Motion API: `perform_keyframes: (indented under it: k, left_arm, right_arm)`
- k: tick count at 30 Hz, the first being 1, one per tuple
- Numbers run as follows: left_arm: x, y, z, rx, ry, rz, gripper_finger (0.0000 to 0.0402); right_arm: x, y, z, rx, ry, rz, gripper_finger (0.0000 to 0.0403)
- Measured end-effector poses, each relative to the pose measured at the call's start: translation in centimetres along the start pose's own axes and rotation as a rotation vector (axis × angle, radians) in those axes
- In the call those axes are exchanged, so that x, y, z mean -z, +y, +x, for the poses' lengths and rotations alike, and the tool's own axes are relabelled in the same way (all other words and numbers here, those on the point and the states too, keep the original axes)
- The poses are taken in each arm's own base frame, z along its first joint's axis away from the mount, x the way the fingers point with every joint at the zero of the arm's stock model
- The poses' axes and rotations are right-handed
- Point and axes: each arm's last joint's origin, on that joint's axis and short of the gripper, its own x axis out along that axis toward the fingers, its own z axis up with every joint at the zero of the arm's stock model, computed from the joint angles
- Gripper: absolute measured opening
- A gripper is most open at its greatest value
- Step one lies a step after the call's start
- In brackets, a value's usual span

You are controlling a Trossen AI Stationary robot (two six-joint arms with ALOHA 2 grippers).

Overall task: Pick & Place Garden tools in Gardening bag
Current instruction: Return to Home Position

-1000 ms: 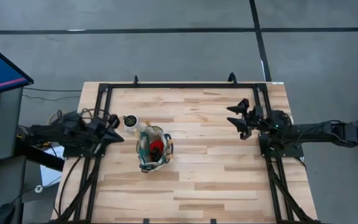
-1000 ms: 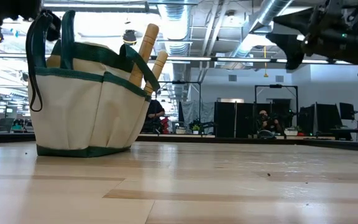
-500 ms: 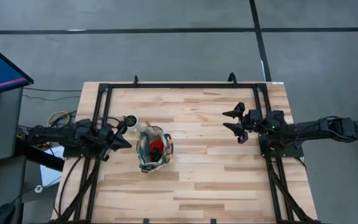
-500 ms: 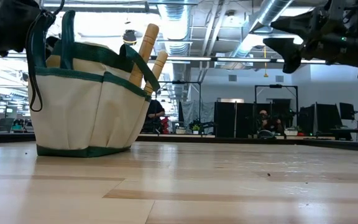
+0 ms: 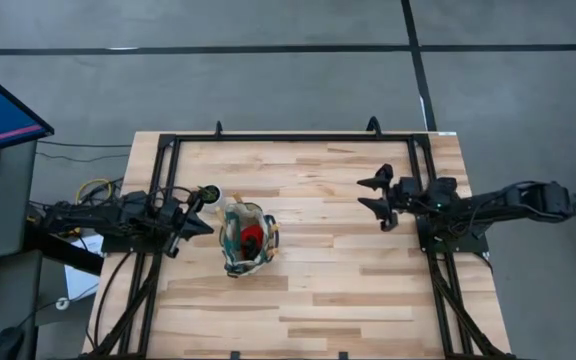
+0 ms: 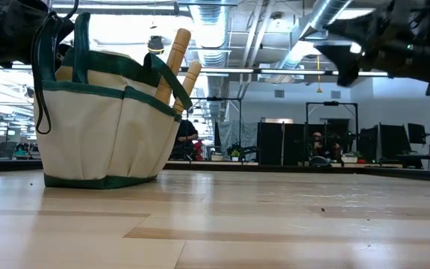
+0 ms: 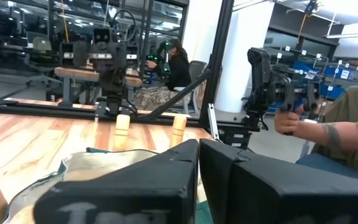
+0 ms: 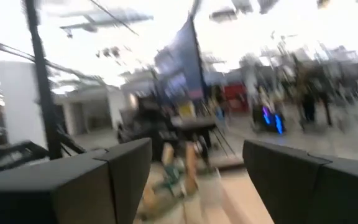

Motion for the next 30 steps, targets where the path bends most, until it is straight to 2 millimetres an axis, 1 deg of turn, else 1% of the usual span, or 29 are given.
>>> perform_keyframes:
  k: [3, 5, 7, 11, 14, 15, 18, 21, 24, 28, 30]
  left_arm:
    - [0.0, 0.0, 0.0, 0.0, -0.002, 0.0, 0.0003]
    - [-0.1, 0.0, 0.0, 0.001, -0.006, 0.001, 0.0003]
    - [-0.1, 0.0, 0.0, 0.001, -0.007, 0.001, 0.0003]
    - [-0.1, 0.0, 0.0, 0.002, -0.007, 0.001, 0.0003]
    - [-0.1, 0.0, 0.0, 0.001, -0.007, 0.001, 0.0003]
    - [-0.1, 0.0, 0.0, 0.001, -0.007, 0.001, 0.0003]
    - [-0.1, 0.0, 0.0, 0.002, -0.008, 0.001, 0.0003]
    - [-0.1, 0.0, 0.0, 0.003, -0.014, 0.002, 0.0003]
    - [-0.1, 0.0, 0.0, 0.003, -0.014, 0.002, 0.0003]
    - [-0.1, 0.0, 0.0, 0.003, -0.015, 0.002, 0.0003]
    - [-0.1, 0.0, 0.0, 0.003, -0.015, 0.003, 0.0003]
  right_arm:
    - [-1.0, 0.3, 0.0, -0.068, -0.109, -0.025, 0.0244]
    - [-1.6, 0.3, -0.1, -0.081, -0.175, -0.04, 0.0244]
    - [-2.0, 0.1, -0.3, -0.061, -0.196, -0.063, 0.0244]
    - [-3.3, -0.7, -0.9, 0.002, -0.285, -0.124, 0.0244]
    - [-3.9, -1.2, -1.2, 0.035, -0.317, -0.114, 0.0244]
    - [-3.8, -1.3, -1.3, 0.04, -0.306, -0.097, 0.0244]
    - [-2.9, -1.8, -1.2, 0.061, -0.193, -0.045, 0.0244]
    - [-1.9, -2.4, -1.1, 0.137, -0.093, -0.024, 0.0244]
    - [-1.0, -2.9, -1.2, 0.174, 0.003, -0.007, 0.0244]
    - [1.0, -3.3, -1.3, 0.219, 0.191, 0.035, 0.0244]
    - [1.6, -3.5, -1.4, 0.233, 0.252, 0.048, 0.0244]
